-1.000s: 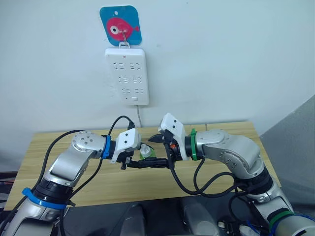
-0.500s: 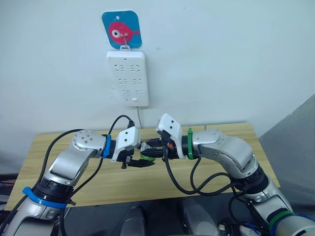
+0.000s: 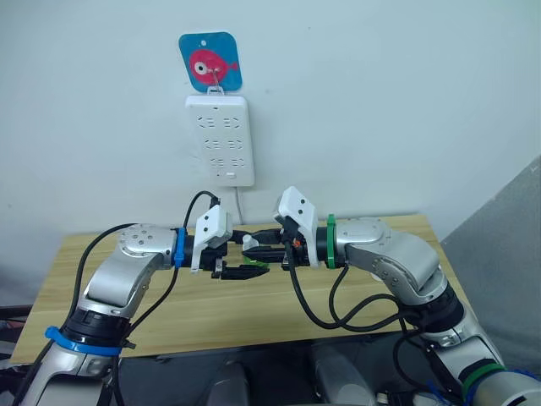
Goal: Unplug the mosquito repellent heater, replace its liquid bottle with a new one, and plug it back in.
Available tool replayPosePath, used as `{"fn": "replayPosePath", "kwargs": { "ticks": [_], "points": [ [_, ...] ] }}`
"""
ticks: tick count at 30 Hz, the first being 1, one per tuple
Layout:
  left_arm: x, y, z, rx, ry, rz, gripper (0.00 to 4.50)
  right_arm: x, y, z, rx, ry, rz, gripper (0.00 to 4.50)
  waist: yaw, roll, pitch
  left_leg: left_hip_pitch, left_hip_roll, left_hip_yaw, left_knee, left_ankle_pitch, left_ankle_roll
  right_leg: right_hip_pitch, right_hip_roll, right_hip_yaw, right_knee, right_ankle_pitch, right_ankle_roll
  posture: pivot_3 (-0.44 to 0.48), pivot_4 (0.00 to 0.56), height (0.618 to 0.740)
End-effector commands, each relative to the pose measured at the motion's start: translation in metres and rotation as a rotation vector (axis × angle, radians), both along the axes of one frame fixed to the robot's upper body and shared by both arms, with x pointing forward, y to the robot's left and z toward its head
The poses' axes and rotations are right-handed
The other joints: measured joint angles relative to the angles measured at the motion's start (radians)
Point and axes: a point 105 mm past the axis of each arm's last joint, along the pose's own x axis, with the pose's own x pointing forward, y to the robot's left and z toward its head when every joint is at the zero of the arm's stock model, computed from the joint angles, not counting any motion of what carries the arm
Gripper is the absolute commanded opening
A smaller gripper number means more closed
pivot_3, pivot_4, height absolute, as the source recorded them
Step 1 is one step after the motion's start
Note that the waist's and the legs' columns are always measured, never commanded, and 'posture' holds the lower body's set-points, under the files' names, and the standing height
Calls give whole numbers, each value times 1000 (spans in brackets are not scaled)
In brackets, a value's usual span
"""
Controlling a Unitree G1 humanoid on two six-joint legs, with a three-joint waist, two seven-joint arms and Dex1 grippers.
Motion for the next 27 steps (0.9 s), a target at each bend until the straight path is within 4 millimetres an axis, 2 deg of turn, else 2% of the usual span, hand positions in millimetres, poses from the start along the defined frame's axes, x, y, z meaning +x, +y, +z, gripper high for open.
{"fn": "replayPosePath", "kwargs": {
  "ticks": [1,9,20,27],
  "points": [
    [5,9,6,17,-70,16,4475,-1,-1,13,52,-35,15,1015,-1,0,-7,0,0,0,0,0,0,0,0,0,0,0,0,-150,72,740],
    [-3,15,0,-14,45,30,4500,1,-9,29,132,-35,-5,1015,-2,0,-19,0,0,-1,0,0,0,0,0,0,0,0,0,-148,56,740],
    [0,-5,31,-164,94,5,4500,-3,-14,34,166,-2,30,1015,-6,0,-45,0,-1,-2,0,0,0,1,1,-1,0,0,0,-148,40,740],
    [-6,-10,31,-145,113,-48,4500,-5,-15,35,170,3,48,1015,-26,4,-53,1,-2,-2,0,0,0,1,2,-1,0,0,-1,-148,41,740]
  ]
}}
